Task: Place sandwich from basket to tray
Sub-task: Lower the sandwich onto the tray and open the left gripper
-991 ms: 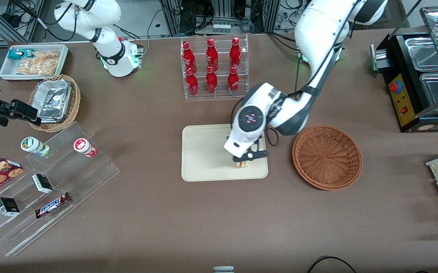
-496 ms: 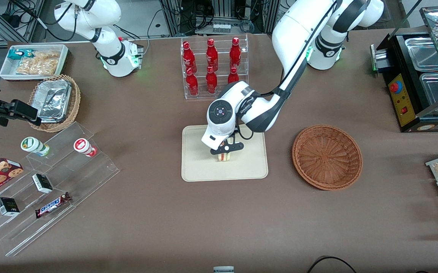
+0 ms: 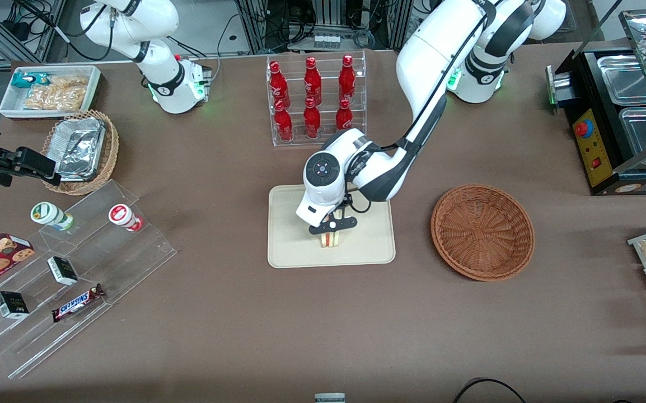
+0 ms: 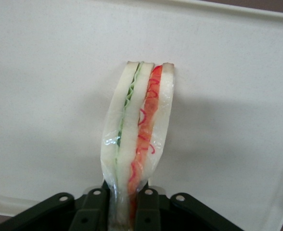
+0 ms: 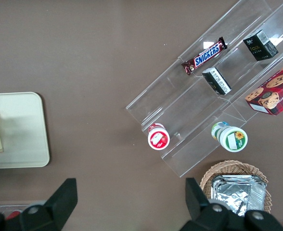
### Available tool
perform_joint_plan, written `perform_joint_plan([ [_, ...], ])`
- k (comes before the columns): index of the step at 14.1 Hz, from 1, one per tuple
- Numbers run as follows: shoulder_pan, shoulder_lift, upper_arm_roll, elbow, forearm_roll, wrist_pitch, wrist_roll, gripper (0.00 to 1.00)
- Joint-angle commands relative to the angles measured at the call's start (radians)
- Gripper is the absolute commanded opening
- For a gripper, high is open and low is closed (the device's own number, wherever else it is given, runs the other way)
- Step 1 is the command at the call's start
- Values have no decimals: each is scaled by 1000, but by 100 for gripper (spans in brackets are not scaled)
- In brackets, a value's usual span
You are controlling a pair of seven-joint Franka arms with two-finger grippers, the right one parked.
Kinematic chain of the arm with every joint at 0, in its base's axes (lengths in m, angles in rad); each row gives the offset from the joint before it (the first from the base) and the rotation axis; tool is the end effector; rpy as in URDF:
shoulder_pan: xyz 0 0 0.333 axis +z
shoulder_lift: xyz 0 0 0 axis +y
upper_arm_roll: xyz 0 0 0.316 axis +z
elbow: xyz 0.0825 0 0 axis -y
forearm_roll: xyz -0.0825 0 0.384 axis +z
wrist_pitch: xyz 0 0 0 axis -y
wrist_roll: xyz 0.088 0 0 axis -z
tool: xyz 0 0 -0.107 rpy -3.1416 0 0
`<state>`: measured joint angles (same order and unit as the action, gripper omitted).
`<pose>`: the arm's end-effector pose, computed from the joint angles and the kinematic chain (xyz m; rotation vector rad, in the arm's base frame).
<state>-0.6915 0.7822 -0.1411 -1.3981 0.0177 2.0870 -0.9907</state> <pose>0.5006 -0.5196 0.2361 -3.1072 -0.2882 0.1885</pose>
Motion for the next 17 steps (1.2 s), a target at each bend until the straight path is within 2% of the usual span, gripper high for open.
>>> perform_joint_plan([
  [1, -11, -7, 14, 30, 7, -10, -52, 100],
  [8, 17, -167, 21, 30, 14, -143, -43, 100],
  [11, 39, -230, 44, 28, 28, -287, -40, 100],
  [14, 107, -270, 48, 1, 30, -318, -31, 100],
  [17, 188, -346, 48, -73, 21, -361, 90, 100],
])
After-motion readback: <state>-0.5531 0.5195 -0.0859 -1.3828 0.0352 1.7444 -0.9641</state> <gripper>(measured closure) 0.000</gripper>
